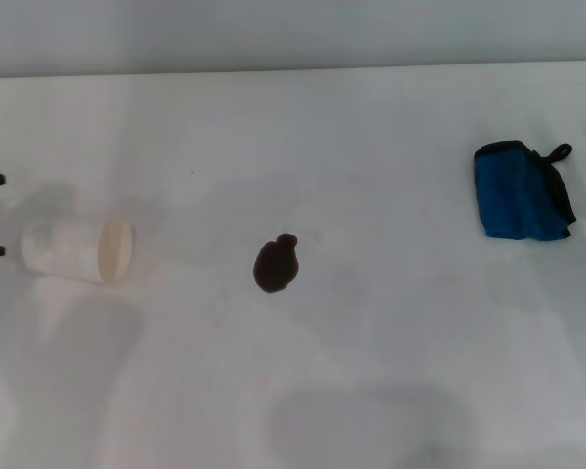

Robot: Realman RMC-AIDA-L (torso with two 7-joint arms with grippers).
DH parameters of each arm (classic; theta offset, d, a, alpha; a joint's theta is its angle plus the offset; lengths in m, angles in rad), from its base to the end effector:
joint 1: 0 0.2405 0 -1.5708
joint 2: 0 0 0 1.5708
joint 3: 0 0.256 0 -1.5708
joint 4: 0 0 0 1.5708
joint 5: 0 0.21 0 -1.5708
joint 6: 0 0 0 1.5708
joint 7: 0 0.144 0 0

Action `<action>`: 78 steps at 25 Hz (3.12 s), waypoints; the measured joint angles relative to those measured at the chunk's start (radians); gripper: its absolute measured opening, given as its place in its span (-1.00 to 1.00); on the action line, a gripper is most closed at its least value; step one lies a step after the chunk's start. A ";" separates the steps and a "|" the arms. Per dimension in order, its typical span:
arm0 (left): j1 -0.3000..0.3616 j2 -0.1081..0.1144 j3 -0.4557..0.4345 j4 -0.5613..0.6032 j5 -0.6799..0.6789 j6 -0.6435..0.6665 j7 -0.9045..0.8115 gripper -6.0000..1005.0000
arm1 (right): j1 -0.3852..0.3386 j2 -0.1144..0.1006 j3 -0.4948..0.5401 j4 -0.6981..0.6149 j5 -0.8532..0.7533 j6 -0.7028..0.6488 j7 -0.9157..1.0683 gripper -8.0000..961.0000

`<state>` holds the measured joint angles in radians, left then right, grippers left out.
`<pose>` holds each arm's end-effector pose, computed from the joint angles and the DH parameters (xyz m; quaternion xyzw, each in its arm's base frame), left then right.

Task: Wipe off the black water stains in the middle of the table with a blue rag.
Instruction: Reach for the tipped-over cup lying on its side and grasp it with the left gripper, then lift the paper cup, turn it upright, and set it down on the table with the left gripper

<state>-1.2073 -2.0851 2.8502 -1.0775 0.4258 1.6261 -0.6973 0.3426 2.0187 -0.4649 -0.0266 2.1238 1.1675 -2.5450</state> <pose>-0.2453 0.3912 0.0926 -0.9669 0.0844 0.2069 0.1233 0.4039 0.2875 0.0312 -0.6326 0.3760 0.3165 0.5985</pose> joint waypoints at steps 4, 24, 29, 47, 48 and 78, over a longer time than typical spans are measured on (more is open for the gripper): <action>0.006 -0.001 -0.001 0.094 0.001 -0.052 0.029 0.68 | 0.003 0.000 -0.002 0.012 -0.004 0.007 0.000 0.37; 0.041 0.003 -0.003 0.409 0.002 -0.291 0.024 0.68 | 0.009 0.003 -0.007 0.026 -0.012 0.030 0.004 0.37; 0.058 0.005 -0.003 0.432 0.000 -0.298 0.003 0.68 | 0.008 0.003 -0.009 0.035 -0.012 0.033 0.007 0.37; 0.092 0.004 -0.003 0.435 -0.036 -0.310 -0.025 0.61 | 0.008 0.002 -0.014 0.051 -0.016 0.039 0.000 0.37; 0.092 0.004 -0.003 0.434 -0.042 -0.310 -0.025 0.59 | 0.007 0.002 -0.014 0.052 -0.016 0.040 0.000 0.37; 0.581 0.005 -0.006 0.906 -1.062 -0.308 0.167 0.10 | -0.069 -0.014 -0.029 -0.060 -0.015 0.193 0.043 0.37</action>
<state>-0.6263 -2.0802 2.8439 -0.1715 -0.6359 1.3177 -0.5308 0.2735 2.0051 -0.4937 -0.0870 2.1084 1.3608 -2.5016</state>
